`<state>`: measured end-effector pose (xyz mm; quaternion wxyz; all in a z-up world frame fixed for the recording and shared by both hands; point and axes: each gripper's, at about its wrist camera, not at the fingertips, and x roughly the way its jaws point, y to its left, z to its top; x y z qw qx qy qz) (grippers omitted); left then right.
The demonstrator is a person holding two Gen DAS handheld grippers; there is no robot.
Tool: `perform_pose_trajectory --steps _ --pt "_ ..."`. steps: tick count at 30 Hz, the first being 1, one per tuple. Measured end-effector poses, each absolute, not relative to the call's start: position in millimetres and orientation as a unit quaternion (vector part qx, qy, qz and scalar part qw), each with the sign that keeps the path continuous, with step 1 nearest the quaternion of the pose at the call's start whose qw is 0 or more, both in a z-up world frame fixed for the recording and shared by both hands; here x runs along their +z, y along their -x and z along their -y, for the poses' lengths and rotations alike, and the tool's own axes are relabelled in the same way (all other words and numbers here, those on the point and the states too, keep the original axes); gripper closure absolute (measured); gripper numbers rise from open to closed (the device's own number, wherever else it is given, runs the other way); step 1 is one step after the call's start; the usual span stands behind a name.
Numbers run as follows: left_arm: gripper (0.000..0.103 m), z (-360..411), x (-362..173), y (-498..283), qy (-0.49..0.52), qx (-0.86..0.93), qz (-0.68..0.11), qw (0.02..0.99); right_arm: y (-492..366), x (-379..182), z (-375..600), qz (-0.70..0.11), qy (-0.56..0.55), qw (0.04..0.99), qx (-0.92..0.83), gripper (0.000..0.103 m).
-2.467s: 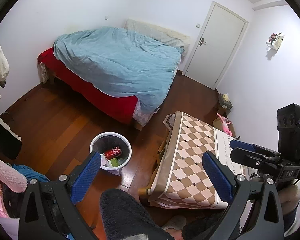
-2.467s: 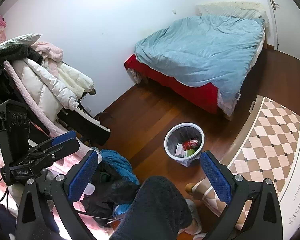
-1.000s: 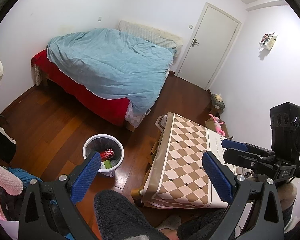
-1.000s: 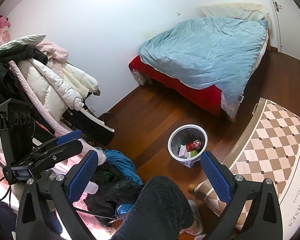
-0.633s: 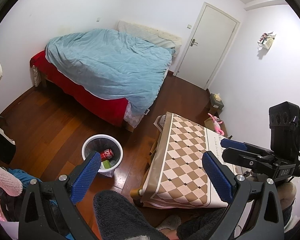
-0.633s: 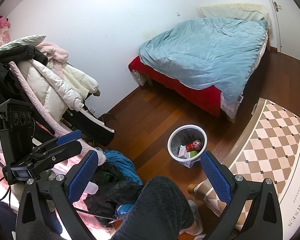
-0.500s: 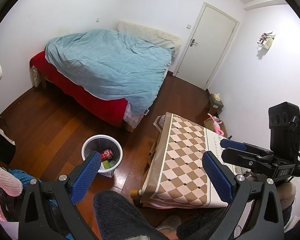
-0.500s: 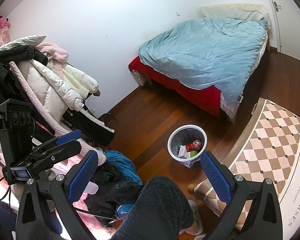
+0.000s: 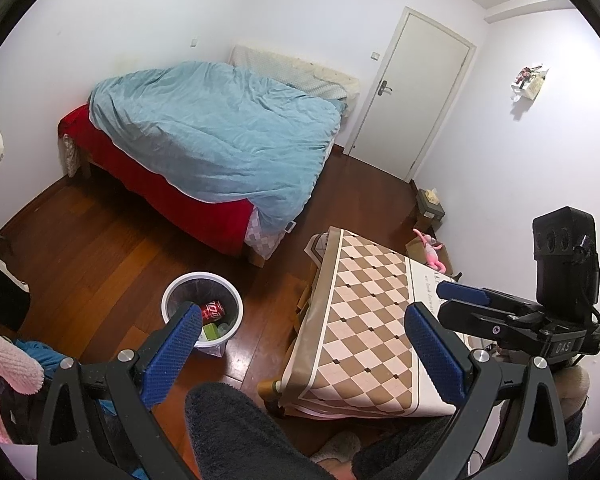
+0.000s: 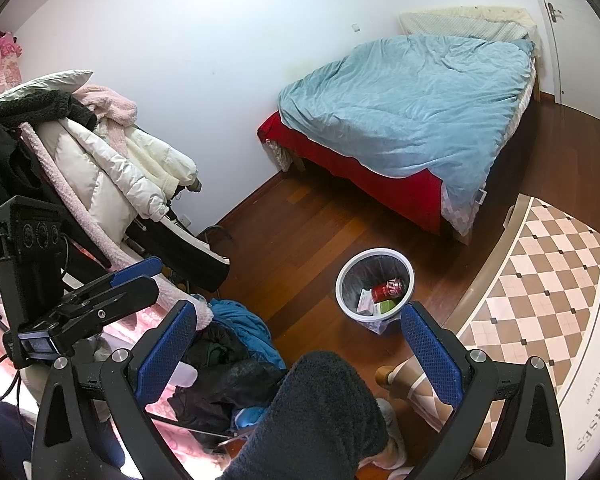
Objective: Collect trash
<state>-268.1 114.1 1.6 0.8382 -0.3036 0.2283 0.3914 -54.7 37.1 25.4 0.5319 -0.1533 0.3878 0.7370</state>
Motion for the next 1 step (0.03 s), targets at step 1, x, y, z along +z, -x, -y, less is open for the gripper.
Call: perform_pose_trajectory --steps 1 --pt "0.000 -114.7 1.2 268.1 0.304 0.391 -0.229 0.838 55.0 25.7 -37.1 -0.388 0.154 0.532 0.737 0.000"
